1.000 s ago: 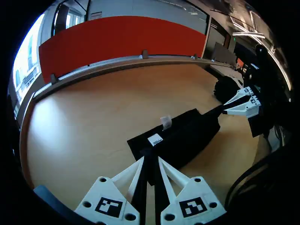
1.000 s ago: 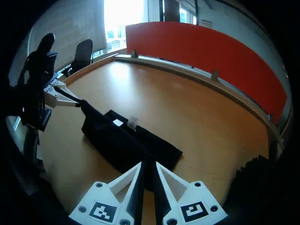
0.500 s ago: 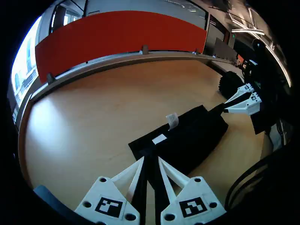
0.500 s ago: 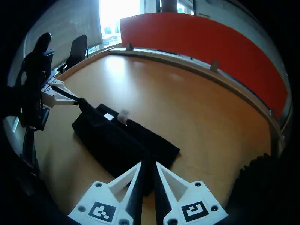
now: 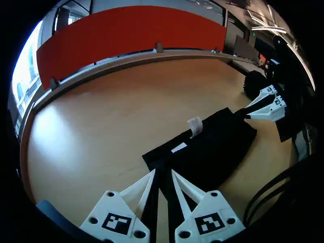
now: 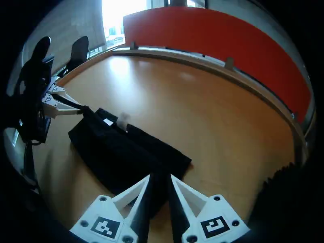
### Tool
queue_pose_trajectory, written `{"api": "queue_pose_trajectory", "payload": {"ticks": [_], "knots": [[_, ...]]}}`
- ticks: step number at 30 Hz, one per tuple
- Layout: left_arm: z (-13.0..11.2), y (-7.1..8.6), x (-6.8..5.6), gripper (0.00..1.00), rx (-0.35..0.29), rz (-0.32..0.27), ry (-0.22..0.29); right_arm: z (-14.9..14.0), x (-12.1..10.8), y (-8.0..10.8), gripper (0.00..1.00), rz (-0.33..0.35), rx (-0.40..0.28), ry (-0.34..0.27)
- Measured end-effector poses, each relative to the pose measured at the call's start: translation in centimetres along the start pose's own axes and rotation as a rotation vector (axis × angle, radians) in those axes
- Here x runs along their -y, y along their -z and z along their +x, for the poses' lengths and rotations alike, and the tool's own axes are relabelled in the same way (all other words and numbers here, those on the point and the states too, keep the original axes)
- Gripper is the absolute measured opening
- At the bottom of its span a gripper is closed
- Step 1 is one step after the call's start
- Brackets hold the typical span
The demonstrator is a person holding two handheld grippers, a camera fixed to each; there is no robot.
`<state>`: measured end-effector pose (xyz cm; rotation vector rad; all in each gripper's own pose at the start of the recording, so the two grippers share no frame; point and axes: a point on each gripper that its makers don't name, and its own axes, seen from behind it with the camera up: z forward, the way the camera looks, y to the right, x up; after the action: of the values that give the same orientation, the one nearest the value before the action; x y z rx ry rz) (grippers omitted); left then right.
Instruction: Fold towel
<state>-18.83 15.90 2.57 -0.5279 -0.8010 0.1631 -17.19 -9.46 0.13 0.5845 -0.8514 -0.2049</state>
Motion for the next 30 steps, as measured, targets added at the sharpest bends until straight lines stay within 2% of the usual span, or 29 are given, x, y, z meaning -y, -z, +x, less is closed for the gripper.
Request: {"api": "queue_pose_trajectory", "payload": {"ticks": [6, 12, 14, 16, 18, 20, 22, 26, 30], "knots": [[0.2, -0.5, 0.4, 0.17, -0.001, 0.012, -0.002, -0.1, -0.9, -0.4, 0.33, -0.024, 0.001, -0.004], [0.2, -0.8, 1.2, 0.31, 0.004, 0.037, 0.001, 0.0, -1.9, -0.6, 0.35, -0.049, 0.003, -0.004], [0.3, -0.8, 1.5, 0.42, 0.004, 0.047, 0.002, 0.0, -2.1, -0.7, 0.37, -0.056, 0.003, -0.004], [0.3, -0.8, 1.8, 0.55, 0.005, 0.056, 0.003, 0.1, -2.3, -0.7, 0.52, -0.060, 0.002, -0.004], [0.2, -0.8, 2.0, 0.69, 0.007, 0.062, 0.006, 0.1, -2.5, -0.7, 0.72, -0.063, 0.002, -0.004], [0.1, -0.8, 2.0, 0.71, 0.010, 0.063, 0.009, 0.1, -2.5, -0.7, 0.79, -0.062, 0.002, -0.001], [0.1, -0.9, 2.0, 0.78, 0.011, 0.062, 0.013, 0.1, -2.4, -0.7, 0.89, -0.060, 0.001, 0.001], [0.0, -0.8, 1.7, 0.79, 0.011, 0.053, 0.020, 0.1, -2.1, -0.6, 0.93, -0.053, 0.002, 0.005], [0.0, -0.7, 1.5, 0.79, 0.011, 0.047, 0.026, 0.0, -1.9, -0.5, 0.93, -0.050, 0.002, 0.008]]}}
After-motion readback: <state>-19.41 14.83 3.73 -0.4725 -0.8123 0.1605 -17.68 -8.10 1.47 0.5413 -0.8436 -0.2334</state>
